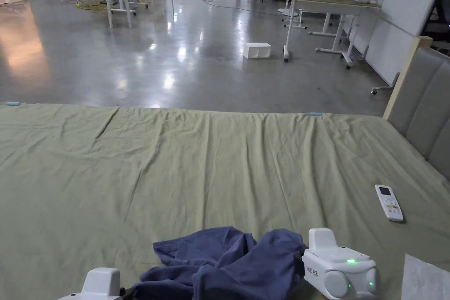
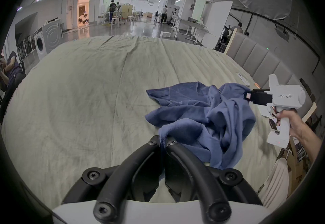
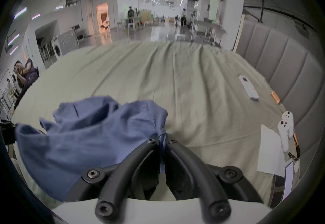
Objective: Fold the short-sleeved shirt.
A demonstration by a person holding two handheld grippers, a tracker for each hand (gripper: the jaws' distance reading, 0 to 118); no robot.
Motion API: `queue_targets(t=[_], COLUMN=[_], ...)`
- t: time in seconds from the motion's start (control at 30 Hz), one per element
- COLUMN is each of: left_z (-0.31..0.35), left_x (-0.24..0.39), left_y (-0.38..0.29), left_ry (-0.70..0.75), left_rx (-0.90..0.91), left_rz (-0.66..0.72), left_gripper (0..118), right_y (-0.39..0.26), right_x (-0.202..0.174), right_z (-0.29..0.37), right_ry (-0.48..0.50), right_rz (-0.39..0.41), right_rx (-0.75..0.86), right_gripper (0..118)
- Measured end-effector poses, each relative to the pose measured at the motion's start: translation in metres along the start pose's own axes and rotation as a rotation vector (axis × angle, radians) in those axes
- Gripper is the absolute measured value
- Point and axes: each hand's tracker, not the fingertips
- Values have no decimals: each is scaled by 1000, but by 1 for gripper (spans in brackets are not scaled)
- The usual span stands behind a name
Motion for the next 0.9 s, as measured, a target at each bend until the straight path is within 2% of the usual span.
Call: queue_targets(t=[0.27,0.37,0.53,0.7,0.9], left_z=[33,50,82,116,166], left_x=[-4,-10,-26,-45,-75], left_y=[26,44,75,111,164], left_ry=[8,25,48,75,131], left_rx=[97,154,238,323,440], left_rz=[-8,-17,-5,2,41], left_gripper=[5,5,5,5,5], right_y=[38,54,77,100,139], right_x=[10,15,21,30,45], right_z=[78,108,146,174,209], right_ry=[-42,-66,-106,-130,-162], right_rz=[19,-8,19,10,-50], right_rx=[190,254,331,379,464], right_gripper=[5,5,5,5,5])
